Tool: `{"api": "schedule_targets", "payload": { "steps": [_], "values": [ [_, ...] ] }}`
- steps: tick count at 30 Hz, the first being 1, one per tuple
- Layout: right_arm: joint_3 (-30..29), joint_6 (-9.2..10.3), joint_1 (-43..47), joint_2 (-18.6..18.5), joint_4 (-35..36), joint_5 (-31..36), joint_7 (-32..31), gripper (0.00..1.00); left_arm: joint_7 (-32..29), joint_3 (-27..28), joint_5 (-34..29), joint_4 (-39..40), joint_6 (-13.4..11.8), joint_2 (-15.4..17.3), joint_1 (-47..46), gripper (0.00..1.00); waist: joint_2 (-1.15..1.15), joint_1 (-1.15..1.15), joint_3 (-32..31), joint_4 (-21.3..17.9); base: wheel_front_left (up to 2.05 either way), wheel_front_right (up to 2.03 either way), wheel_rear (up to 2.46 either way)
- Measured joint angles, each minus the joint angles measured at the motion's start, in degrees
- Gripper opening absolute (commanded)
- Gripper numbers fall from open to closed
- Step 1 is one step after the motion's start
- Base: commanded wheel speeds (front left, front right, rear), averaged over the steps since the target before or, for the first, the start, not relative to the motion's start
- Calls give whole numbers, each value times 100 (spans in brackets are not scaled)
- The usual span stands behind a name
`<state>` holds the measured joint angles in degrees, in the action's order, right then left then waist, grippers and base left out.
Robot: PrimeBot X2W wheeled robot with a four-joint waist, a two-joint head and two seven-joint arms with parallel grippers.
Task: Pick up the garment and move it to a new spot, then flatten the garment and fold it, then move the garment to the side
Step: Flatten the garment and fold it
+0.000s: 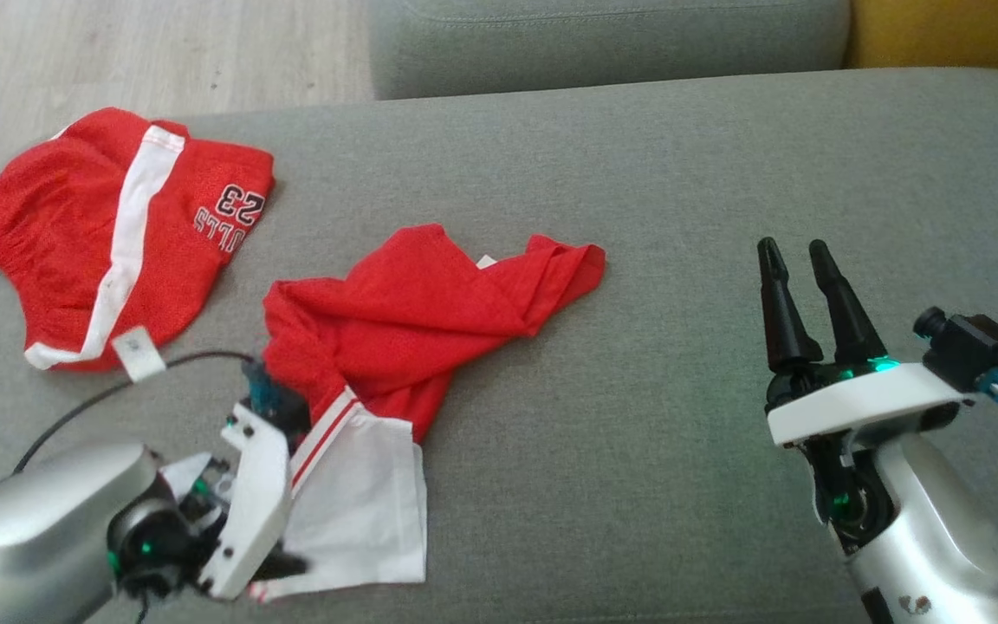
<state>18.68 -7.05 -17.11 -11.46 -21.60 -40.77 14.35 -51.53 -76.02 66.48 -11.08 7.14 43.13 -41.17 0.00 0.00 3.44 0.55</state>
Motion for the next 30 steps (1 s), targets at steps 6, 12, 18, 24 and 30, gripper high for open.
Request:
{"api": "schedule_targets", "payload": {
  "steps": [6, 12, 18, 24, 30],
  "values": [
    [66, 0, 2, -10, -53, -2, -8, 100, 1195, 548, 595, 159, 0, -202, 29, 100, 0, 0, -77, 94, 0, 0, 0],
    [203, 0, -17, -23, -108, -1, -234, 100, 3578, 1452, -298, 449, -771, 21, 37, 100, 0, 0, -92, 265, 0, 0, 0],
    [412, 0, -474, -34, -386, -12, -616, 100, 5368, 1952, -902, 559, -1971, -204, 471, 100, 0, 0, 10, 539, 0, 0, 0],
    [805, 0, -1509, -213, -931, -337, -1397, 100, 6539, 2409, -1094, 539, -2805, -829, 1461, 100, 0, 0, 197, 996, 0, 0, 0],
    [1336, 0, -2360, -372, -1788, -1023, -2695, 100, 6583, 3335, -1706, 656, -2659, -1896, 2052, 100, 0, 0, 416, 1536, 0, 0, 0]
  ]
}}
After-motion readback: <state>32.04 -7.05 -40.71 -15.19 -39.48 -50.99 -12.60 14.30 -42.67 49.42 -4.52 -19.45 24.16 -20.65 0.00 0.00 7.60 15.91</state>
